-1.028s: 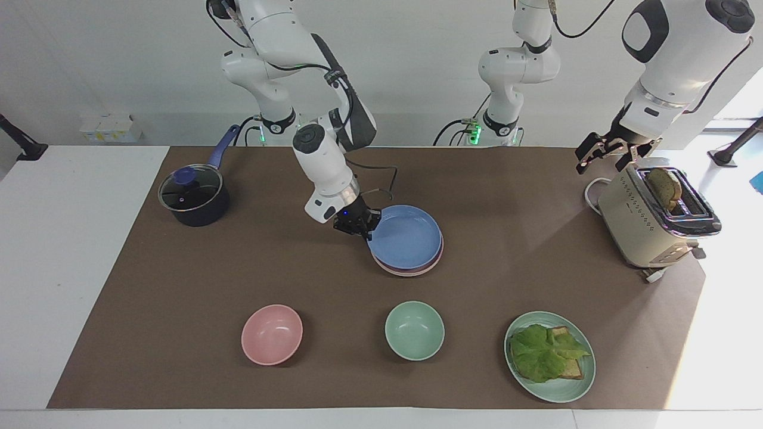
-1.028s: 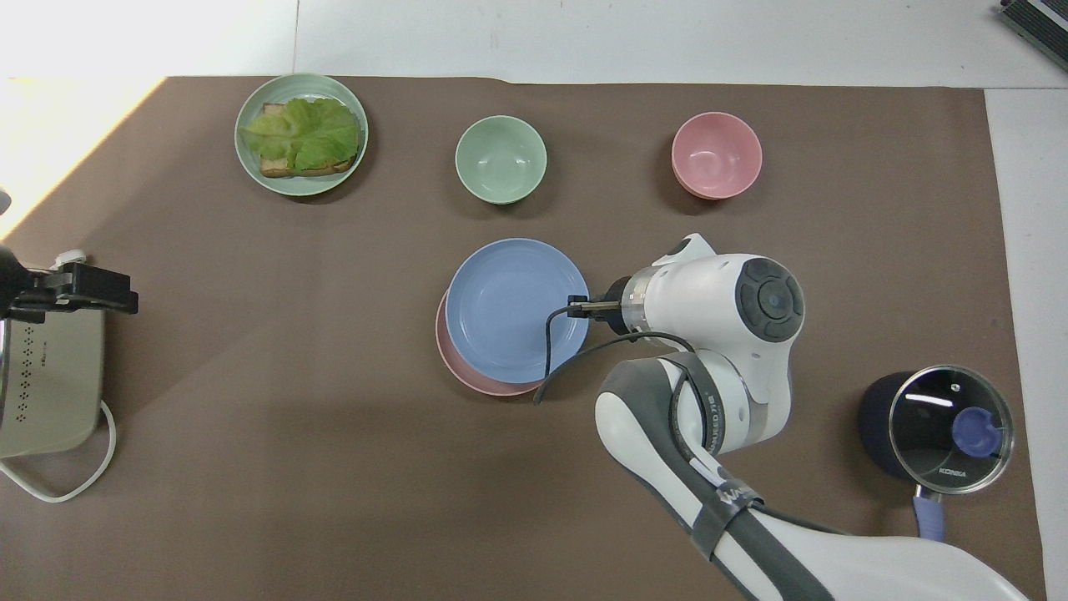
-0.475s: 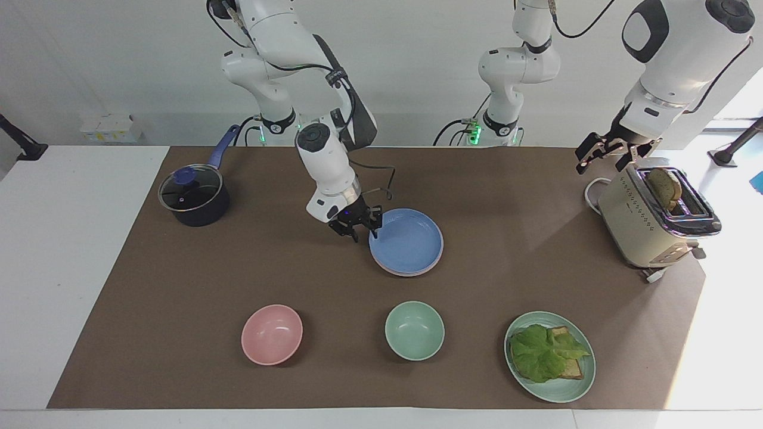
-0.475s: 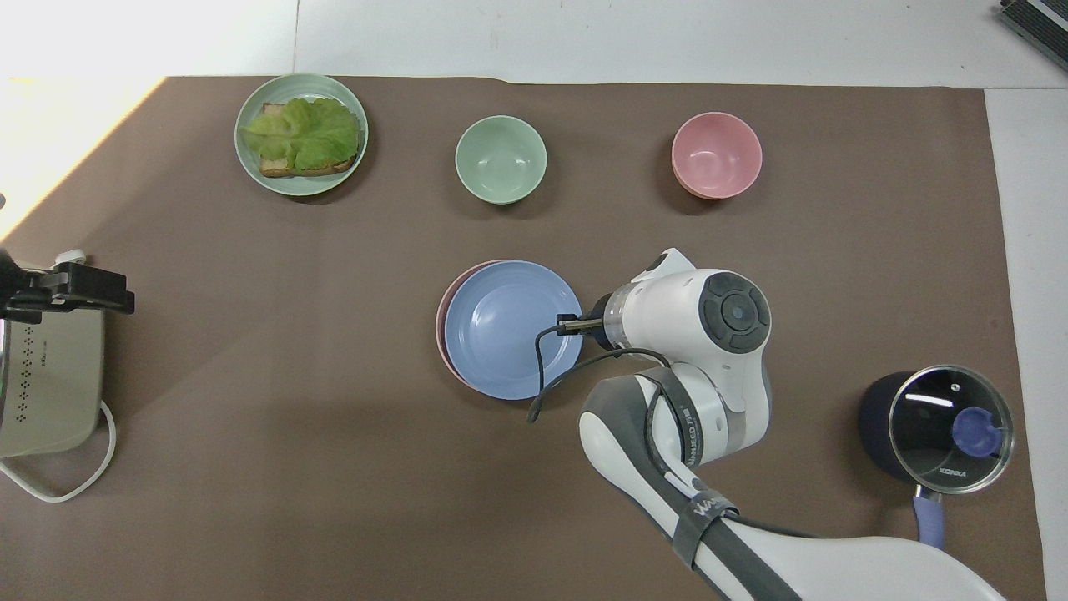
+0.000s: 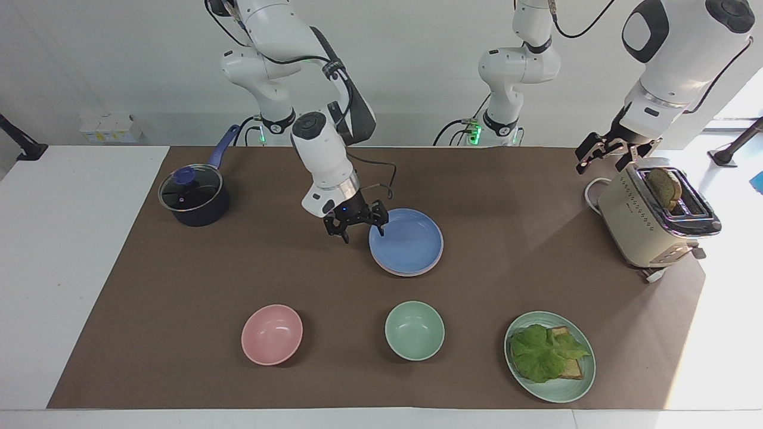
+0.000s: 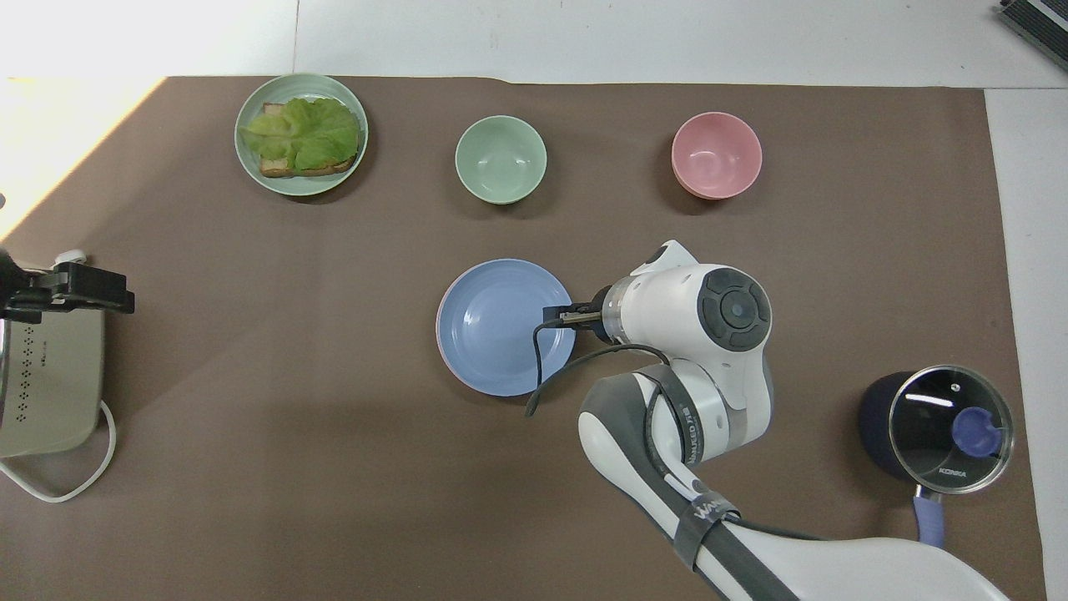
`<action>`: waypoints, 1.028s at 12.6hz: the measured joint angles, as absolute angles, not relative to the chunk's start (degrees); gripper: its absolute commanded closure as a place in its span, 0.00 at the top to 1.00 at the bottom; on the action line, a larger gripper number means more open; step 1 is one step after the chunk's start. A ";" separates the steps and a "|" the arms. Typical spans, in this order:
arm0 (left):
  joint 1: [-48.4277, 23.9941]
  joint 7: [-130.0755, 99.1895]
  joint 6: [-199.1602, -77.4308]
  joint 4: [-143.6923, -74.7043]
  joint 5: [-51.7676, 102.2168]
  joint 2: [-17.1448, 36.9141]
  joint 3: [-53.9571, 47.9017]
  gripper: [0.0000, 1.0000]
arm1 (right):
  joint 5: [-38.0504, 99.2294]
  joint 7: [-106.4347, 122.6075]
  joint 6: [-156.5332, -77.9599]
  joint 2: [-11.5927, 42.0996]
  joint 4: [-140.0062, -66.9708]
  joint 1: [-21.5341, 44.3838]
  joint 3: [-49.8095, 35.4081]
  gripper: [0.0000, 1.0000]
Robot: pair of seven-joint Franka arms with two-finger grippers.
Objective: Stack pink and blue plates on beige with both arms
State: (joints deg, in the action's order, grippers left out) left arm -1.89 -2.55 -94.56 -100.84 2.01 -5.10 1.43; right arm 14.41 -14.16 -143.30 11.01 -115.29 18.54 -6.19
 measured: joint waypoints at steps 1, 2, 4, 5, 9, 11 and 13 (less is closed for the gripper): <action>-1.89 -2.55 -94.56 -100.84 2.01 -5.10 1.43 1.00 | 14.26 -14.16 -141.81 9.32 -115.20 16.64 -6.07 1.00; -1.89 -2.55 -94.56 -100.84 2.01 -5.10 1.43 1.00 | 14.16 -14.16 -139.20 7.31 -115.07 14.23 -6.00 1.00; -1.89 -2.55 -94.56 -100.84 2.00 -5.10 1.43 1.00 | 13.26 -13.96 -132.72 2.79 -114.36 8.86 -5.84 1.00; -1.89 -2.55 -94.56 -100.84 2.01 -5.10 1.43 1.00 | 11.62 -13.39 -128.50 0.51 -113.38 5.81 -5.76 1.00; -1.89 -2.55 -94.56 -100.84 2.00 -5.10 1.43 1.00 | 4.79 -6.18 -109.55 -3.11 -103.26 -3.55 -5.56 1.00; -1.89 -2.55 -94.56 -100.84 2.00 -5.10 1.43 1.00 | 3.16 -2.80 -102.21 -3.10 -98.43 -6.03 -5.48 1.00; -1.89 -2.55 -94.56 -100.84 2.00 -5.10 1.43 1.00 | 2.90 -1.72 -95.16 -3.02 -94.61 -7.17 -5.40 1.00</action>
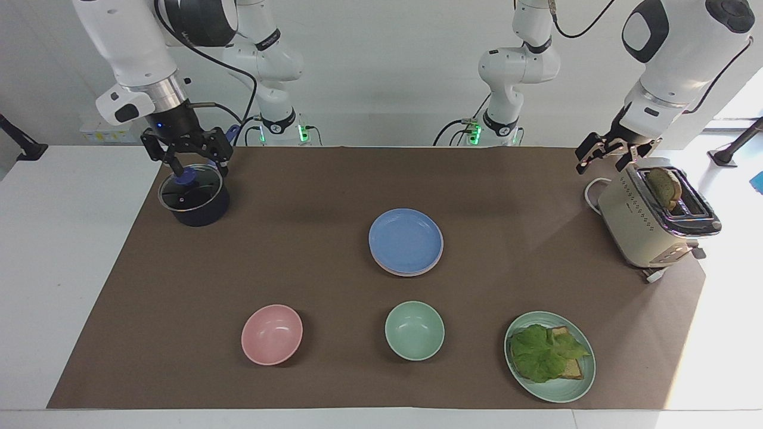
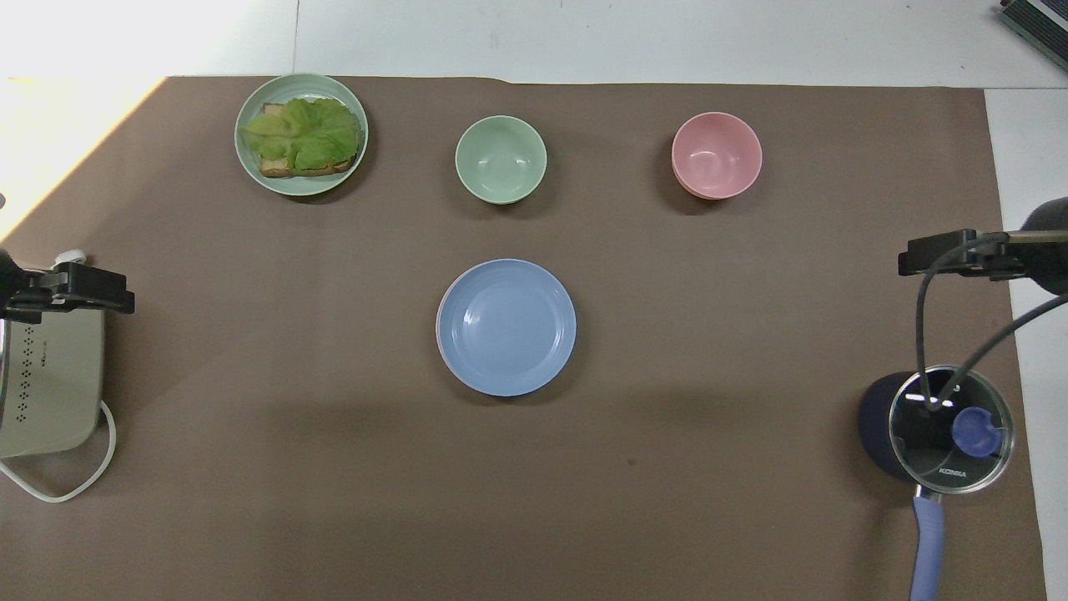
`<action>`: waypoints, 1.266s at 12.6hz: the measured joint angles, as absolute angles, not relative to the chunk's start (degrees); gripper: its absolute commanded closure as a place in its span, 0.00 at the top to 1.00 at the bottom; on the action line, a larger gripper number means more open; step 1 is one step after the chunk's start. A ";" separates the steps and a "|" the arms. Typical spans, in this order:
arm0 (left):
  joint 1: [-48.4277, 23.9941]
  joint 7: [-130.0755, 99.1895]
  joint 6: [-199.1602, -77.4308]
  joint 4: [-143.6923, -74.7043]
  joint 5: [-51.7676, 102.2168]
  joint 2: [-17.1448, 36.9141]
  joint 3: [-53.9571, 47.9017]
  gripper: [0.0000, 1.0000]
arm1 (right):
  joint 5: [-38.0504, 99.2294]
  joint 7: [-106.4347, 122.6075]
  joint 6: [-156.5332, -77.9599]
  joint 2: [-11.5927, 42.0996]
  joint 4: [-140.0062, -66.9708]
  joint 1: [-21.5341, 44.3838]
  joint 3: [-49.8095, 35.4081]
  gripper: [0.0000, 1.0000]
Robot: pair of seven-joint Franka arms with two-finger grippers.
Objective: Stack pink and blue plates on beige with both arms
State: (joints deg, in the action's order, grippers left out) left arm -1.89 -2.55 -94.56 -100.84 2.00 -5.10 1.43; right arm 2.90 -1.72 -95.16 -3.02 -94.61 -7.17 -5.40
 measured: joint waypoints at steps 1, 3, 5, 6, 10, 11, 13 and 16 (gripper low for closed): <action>-1.89 -2.55 -94.56 -100.84 2.00 -5.10 1.43 1.00 | 2.31 -1.71 -92.64 -2.96 -93.23 -7.21 -5.38 1.00; -1.89 -2.55 -94.56 -100.84 2.00 -5.10 1.43 1.00 | 0.42 -1.71 -88.57 -2.63 -90.91 -7.19 -5.48 1.00; -1.89 -2.55 -94.56 -100.84 2.00 -5.10 1.43 1.00 | 0.22 -1.71 -86.27 -1.67 -88.82 -7.12 -5.60 1.00; -1.89 -2.55 -94.56 -100.84 2.00 -5.10 1.43 1.00 | 0.21 -1.71 -85.83 -1.09 -88.01 -7.11 -5.66 1.00; -1.89 -2.55 -94.56 -100.84 2.00 -5.10 1.43 1.00 | 0.20 -1.71 -84.34 1.90 -83.43 -6.67 -6.34 1.00; -1.89 -2.55 -94.56 -100.84 2.00 -5.10 1.43 1.00 | 0.20 -1.71 -84.30 2.13 -83.03 -6.46 -6.36 1.00; -1.89 -2.55 -94.56 -100.84 2.00 -5.10 1.43 1.00 | 0.19 -1.71 -84.24 2.15 -82.84 -6.35 -6.36 1.00; -1.89 -2.55 -94.56 -100.84 2.00 -5.10 1.43 1.00 | 0.19 -1.71 -84.24 2.16 -82.77 -6.36 -6.37 1.00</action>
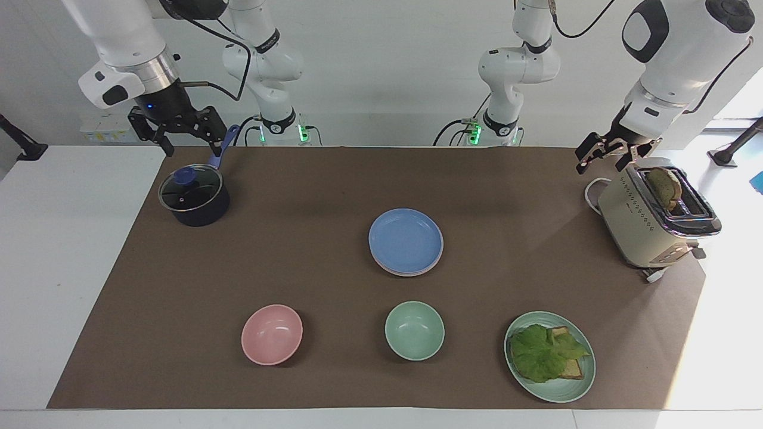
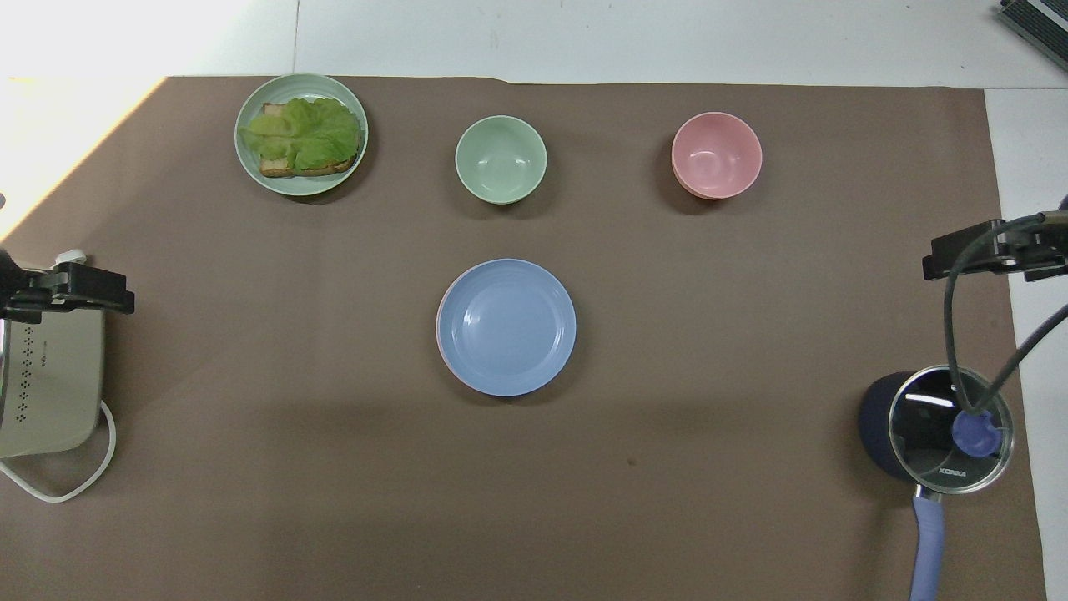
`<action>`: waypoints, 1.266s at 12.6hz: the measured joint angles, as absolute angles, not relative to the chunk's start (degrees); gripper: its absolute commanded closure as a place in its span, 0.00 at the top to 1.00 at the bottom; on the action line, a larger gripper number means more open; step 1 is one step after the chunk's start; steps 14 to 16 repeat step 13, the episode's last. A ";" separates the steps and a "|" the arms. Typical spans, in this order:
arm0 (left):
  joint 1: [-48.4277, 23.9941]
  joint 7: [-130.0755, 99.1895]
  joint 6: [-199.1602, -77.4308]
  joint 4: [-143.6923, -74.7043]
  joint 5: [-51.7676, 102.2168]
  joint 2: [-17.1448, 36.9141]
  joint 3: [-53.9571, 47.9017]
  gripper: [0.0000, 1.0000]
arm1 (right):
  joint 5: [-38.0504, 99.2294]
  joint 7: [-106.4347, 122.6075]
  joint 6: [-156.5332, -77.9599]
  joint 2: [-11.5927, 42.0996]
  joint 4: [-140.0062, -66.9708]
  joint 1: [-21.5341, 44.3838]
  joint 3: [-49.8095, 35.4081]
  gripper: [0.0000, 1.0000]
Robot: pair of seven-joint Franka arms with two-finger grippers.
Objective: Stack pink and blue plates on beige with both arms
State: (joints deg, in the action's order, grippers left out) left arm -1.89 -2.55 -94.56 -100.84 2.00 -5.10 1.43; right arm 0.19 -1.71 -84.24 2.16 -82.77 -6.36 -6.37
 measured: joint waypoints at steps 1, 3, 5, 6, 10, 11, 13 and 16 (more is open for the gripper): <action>-1.89 -2.55 -94.56 -100.84 2.00 -5.10 1.43 1.00 | 0.19 -1.71 -84.24 2.16 -82.75 -6.39 -6.35 1.00; -1.89 -2.55 -94.56 -100.84 2.00 -5.10 1.43 1.00 | 0.19 -1.71 -84.24 2.16 -82.74 -6.42 -6.25 1.00; -1.89 -2.55 -94.56 -100.84 2.00 -5.10 1.43 1.00 | 0.19 -1.71 -84.24 2.16 -82.72 -6.43 -6.24 1.00; -1.89 -2.55 -94.56 -100.84 2.00 -5.10 1.43 1.00 | 0.19 -1.71 -84.24 2.16 -82.71 -6.41 -6.24 1.00; -1.89 -2.55 -94.56 -100.84 2.00 -5.10 1.43 1.00 | 0.19 -1.71 -84.24 2.16 -82.71 -1.92 -2.63 1.00; -1.89 -2.55 -94.56 -100.84 2.00 -5.10 1.43 1.00 | 0.19 -1.71 -84.24 2.16 -82.71 -0.29 -1.03 1.00; -1.89 -2.55 -94.56 -100.84 2.00 -5.10 1.43 1.00 | 0.19 -1.71 -84.24 2.16 -82.71 0.44 -0.10 1.00; -1.89 -2.55 -94.56 -100.84 2.00 -5.10 1.43 1.00 | 0.19 -1.71 -84.24 2.16 -82.71 0.44 -0.10 1.00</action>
